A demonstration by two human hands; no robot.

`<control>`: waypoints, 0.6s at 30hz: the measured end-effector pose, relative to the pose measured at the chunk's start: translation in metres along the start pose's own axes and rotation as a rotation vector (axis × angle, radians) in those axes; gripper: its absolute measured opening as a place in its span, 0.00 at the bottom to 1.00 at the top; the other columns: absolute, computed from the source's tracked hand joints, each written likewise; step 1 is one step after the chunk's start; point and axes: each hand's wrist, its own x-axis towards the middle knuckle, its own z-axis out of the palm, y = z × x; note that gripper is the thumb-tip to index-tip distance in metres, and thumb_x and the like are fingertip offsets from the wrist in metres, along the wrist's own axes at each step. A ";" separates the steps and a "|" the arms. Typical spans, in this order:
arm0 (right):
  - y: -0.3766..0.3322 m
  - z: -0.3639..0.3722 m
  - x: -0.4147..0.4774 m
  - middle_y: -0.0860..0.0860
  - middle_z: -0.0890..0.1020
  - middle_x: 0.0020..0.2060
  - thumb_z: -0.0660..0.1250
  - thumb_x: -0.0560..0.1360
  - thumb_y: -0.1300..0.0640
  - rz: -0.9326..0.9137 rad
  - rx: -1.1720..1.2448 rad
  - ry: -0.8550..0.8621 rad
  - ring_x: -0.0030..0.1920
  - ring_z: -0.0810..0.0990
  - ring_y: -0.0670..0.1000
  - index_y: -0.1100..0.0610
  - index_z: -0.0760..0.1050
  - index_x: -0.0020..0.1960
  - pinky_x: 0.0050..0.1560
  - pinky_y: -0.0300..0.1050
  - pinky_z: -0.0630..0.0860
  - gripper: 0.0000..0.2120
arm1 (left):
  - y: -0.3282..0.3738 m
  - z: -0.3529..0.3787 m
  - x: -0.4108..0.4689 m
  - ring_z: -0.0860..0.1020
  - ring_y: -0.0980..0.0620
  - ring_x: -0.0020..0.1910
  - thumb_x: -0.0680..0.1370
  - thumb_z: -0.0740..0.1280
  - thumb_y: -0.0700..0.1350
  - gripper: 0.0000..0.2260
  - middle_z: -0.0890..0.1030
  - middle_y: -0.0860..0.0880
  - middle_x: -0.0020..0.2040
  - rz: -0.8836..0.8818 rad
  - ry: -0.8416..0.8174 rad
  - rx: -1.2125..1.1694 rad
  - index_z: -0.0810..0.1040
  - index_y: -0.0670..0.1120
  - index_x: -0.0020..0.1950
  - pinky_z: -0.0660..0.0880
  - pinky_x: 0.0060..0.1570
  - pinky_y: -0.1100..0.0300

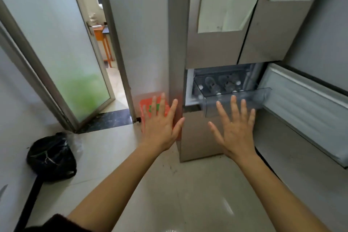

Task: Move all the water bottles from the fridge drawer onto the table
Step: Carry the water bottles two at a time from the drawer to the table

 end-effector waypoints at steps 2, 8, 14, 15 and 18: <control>0.036 0.001 0.008 0.58 0.46 0.81 0.50 0.79 0.34 0.078 -0.021 0.009 0.80 0.44 0.64 0.49 0.55 0.81 0.74 0.73 0.47 0.34 | 0.029 0.014 0.034 0.36 0.43 0.79 0.81 0.43 0.68 0.30 0.40 0.47 0.82 0.054 -0.014 -0.022 0.43 0.59 0.80 0.38 0.75 0.36; 0.143 0.022 0.032 0.57 0.45 0.81 0.47 0.79 0.33 0.263 -0.035 -0.013 0.79 0.44 0.64 0.47 0.51 0.81 0.75 0.70 0.45 0.34 | 0.120 0.061 0.119 0.34 0.43 0.79 0.80 0.41 0.67 0.30 0.35 0.48 0.81 0.196 -0.101 -0.035 0.41 0.58 0.80 0.42 0.76 0.35; 0.237 0.081 0.101 0.57 0.44 0.81 0.45 0.79 0.32 0.272 -0.007 -0.121 0.79 0.43 0.64 0.46 0.48 0.81 0.76 0.68 0.43 0.35 | 0.174 0.118 0.205 0.33 0.44 0.78 0.81 0.42 0.67 0.30 0.35 0.48 0.80 0.154 -0.238 0.019 0.41 0.58 0.81 0.39 0.76 0.37; 0.250 0.090 0.117 0.57 0.43 0.81 0.44 0.79 0.31 0.266 0.002 -0.141 0.79 0.42 0.64 0.46 0.47 0.81 0.76 0.68 0.44 0.35 | 0.181 0.126 0.219 0.34 0.44 0.79 0.81 0.42 0.67 0.30 0.35 0.48 0.81 0.136 -0.266 0.027 0.41 0.58 0.81 0.39 0.76 0.37; 0.278 0.110 0.161 0.57 0.42 0.81 0.42 0.79 0.31 0.204 0.012 -0.183 0.79 0.42 0.64 0.44 0.44 0.81 0.76 0.69 0.46 0.35 | 0.192 0.143 0.257 0.36 0.43 0.79 0.81 0.42 0.67 0.31 0.36 0.47 0.81 0.073 -0.337 0.041 0.41 0.58 0.81 0.41 0.76 0.36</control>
